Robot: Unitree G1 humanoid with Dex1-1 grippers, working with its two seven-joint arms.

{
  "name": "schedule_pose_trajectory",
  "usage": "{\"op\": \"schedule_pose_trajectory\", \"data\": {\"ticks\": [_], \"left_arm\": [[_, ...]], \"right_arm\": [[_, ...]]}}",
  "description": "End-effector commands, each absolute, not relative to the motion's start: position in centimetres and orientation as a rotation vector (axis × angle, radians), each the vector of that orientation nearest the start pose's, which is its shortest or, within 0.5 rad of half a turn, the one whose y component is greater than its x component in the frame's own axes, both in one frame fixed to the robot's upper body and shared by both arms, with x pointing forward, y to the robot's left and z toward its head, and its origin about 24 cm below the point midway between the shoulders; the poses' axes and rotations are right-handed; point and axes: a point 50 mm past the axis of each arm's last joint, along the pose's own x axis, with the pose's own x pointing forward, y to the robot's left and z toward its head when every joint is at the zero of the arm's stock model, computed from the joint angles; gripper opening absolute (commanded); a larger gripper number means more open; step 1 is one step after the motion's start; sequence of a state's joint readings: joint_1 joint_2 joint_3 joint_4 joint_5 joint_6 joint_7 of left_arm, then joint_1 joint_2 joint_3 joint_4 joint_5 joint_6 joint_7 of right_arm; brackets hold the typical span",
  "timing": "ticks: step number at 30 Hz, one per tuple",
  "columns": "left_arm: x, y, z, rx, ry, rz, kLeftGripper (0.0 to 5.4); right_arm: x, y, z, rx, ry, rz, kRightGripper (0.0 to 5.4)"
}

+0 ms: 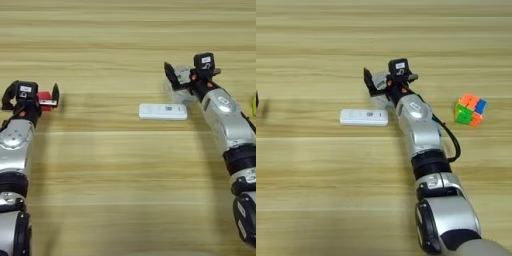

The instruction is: Move the objects on the table

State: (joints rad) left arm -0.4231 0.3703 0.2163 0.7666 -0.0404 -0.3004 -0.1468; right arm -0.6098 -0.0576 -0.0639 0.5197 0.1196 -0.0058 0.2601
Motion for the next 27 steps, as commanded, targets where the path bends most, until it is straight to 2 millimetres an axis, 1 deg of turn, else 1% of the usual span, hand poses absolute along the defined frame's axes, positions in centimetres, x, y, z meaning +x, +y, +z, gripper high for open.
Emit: {"op": "schedule_pose_trajectory", "data": {"ticks": [1, 6, 15, 21, 27], "left_arm": [[31.8, 26.6, 4.5, 0.205, 0.025, 0.073, 5.4], [31.8, 26.6, 4.1, 0.185, 0.042, 0.067, 5.4], [31.7, 28.1, 3.8, 0.175, 0.068, 0.123, 5.4], [31.8, 28.1, 3.6, 0.18, 0.072, 0.136, 5.4], [31.8, 28.1, 3.6, 0.179, 0.068, 0.137, 5.4]], "right_arm": [[35.7, -11.6, 10.1, 0.062, -0.067, 0.351, 5.36], [35.7, -11.6, 10.1, 0.061, -0.068, 0.354, 5.36], [35.8, -11.5, 10.3, 0.058, -0.072, 0.354, 5.36], [35.9, -11.2, 10.1, 0.052, -0.063, 0.365, 5.36], [35.9, -11.3, 10.0, 0.049, -0.061, 0.367, 5.36]]}}
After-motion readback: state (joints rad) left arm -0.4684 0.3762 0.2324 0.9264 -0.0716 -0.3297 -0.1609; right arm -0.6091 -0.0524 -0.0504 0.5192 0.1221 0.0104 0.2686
